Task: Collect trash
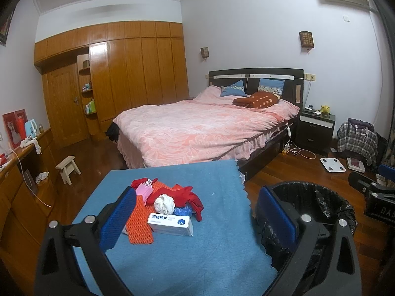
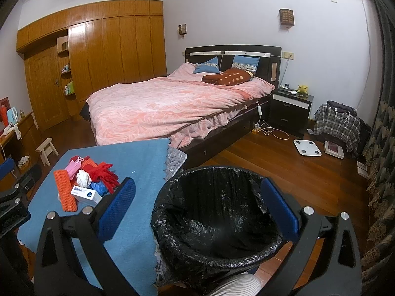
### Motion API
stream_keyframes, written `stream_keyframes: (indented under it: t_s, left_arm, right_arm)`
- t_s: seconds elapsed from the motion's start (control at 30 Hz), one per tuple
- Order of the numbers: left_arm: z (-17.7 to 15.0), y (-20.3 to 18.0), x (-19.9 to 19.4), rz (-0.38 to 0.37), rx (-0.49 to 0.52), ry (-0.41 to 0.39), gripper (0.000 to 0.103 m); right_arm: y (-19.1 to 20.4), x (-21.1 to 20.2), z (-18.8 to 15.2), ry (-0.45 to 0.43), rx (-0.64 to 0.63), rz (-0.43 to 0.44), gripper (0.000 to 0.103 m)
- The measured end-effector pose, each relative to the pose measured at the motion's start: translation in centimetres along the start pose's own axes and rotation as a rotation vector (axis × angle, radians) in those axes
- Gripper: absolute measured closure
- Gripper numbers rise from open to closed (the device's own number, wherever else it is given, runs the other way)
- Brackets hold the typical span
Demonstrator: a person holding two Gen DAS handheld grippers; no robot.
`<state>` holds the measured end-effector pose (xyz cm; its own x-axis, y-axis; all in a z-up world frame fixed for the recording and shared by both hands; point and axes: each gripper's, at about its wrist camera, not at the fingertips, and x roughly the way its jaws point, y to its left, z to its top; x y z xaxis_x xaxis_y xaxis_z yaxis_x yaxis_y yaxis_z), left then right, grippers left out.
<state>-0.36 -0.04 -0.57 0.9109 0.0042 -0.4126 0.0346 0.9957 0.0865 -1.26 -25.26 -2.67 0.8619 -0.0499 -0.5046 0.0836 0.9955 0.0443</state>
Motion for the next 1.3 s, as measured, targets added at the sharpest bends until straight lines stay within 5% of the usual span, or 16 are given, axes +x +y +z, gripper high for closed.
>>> stream_keyframes:
  t_s: [1.3]
  left_arm:
    - [0.17, -0.2, 0.08, 0.004, 0.003, 0.003, 0.006]
  right_arm:
    - [0.01, 0.17, -0.12, 0.001, 0.003, 0.003, 0.004]
